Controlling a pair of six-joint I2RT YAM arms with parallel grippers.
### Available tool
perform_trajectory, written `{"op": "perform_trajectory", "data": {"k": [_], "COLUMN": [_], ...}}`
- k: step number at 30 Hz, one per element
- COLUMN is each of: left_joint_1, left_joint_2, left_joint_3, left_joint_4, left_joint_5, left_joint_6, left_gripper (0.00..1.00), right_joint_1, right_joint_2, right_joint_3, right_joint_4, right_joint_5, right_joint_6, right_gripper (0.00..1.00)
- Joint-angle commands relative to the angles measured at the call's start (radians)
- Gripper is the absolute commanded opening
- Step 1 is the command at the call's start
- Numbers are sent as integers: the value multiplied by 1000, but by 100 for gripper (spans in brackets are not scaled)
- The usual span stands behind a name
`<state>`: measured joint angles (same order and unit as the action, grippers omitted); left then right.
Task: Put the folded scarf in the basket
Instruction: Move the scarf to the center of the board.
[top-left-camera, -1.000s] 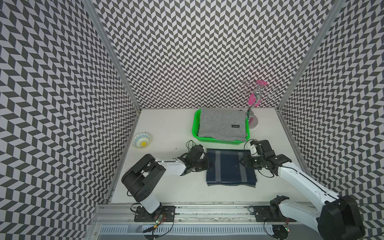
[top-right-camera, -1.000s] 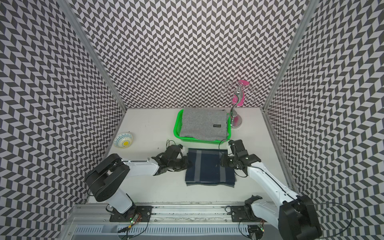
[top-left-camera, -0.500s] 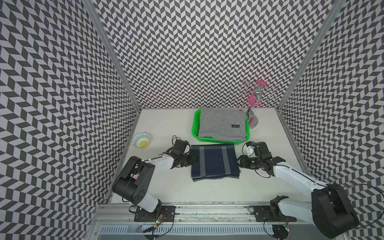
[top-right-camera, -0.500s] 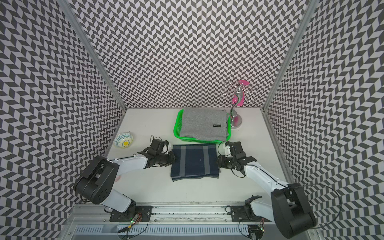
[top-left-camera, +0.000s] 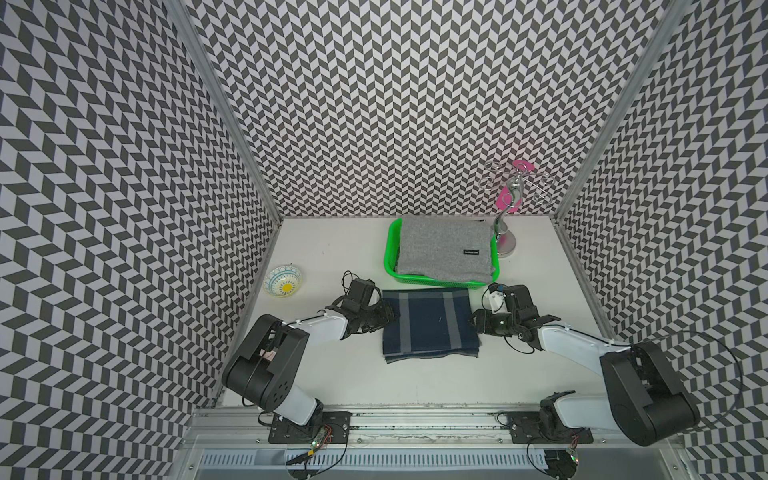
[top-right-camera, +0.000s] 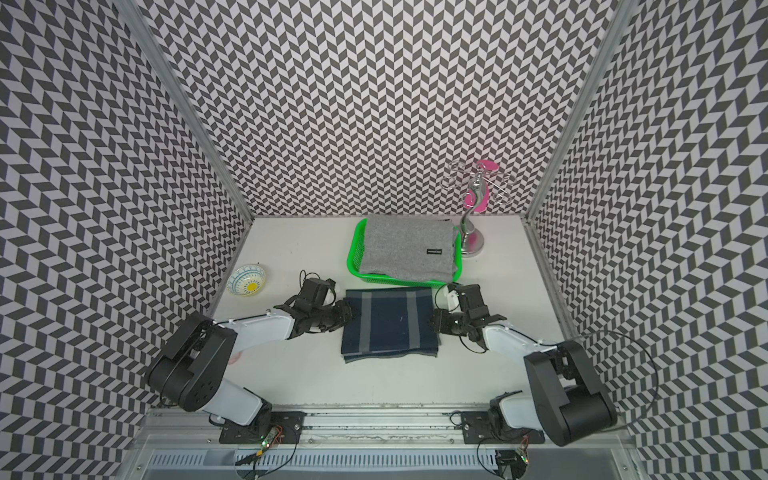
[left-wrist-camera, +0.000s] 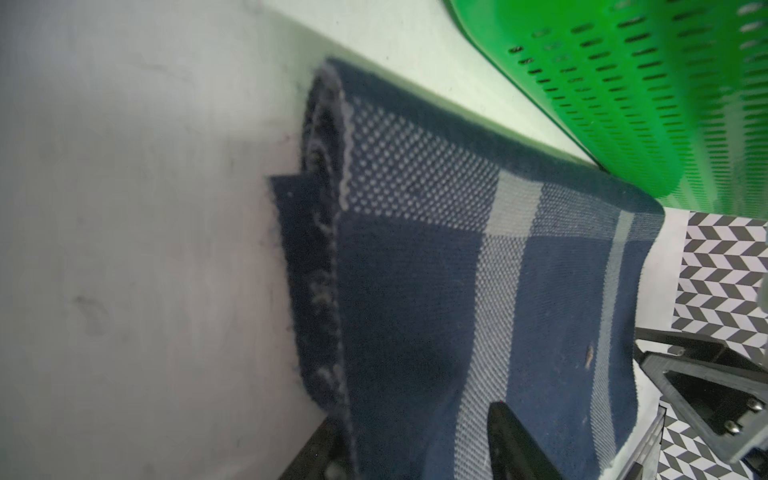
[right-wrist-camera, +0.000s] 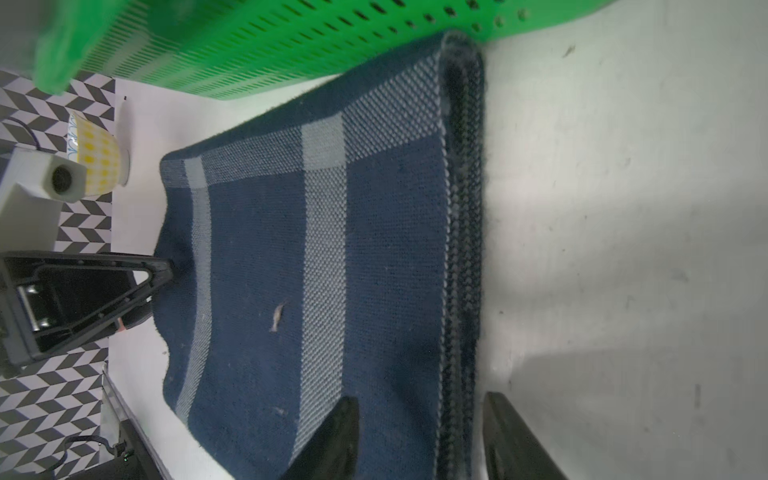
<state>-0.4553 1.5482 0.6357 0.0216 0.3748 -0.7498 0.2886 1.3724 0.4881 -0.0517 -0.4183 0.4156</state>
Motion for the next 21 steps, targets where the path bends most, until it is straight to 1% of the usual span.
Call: {"op": "perform_trajectory", "data": {"k": [1,4,6,10,12,15,18,20,21], "left_joint_1": [-17,-28,-35,-45,-45,-46,-45,-45,-46], "left_joint_2": [21,19,22,23,24,33,30,21,14], "left_joint_3": [-22,-30,-31,-36,-35,-32,-34,-44,-51], "left_joint_4": [11,15,18,26,29,33,21,21,20], "left_joint_5": [-2,0,4,7,9,20,19,21,21], "left_joint_6": [-11,-22,-23,-25,-23,-16,-11,-14,-16], "left_gripper": [57,57,56,55,53,51,50,50,51], "right_joint_1": [-6,-5,7,70,87,88,90,93,93], "right_joint_2": [27,52,43,-3,-1,8,-19,-65,-91], "right_joint_3": [-26,-20,-29,-102,-120,-118,-110,-130,-143], "right_joint_4": [93,99,94,130,130,124,61,27,18], "right_joint_5": [0,-14,-27,-32,-31,-25,-30,-33,-33], "right_joint_6": [21,27,50,100,104,94,103,124,128], "right_gripper": [52,50,46,41,35,19,11,12,17]}}
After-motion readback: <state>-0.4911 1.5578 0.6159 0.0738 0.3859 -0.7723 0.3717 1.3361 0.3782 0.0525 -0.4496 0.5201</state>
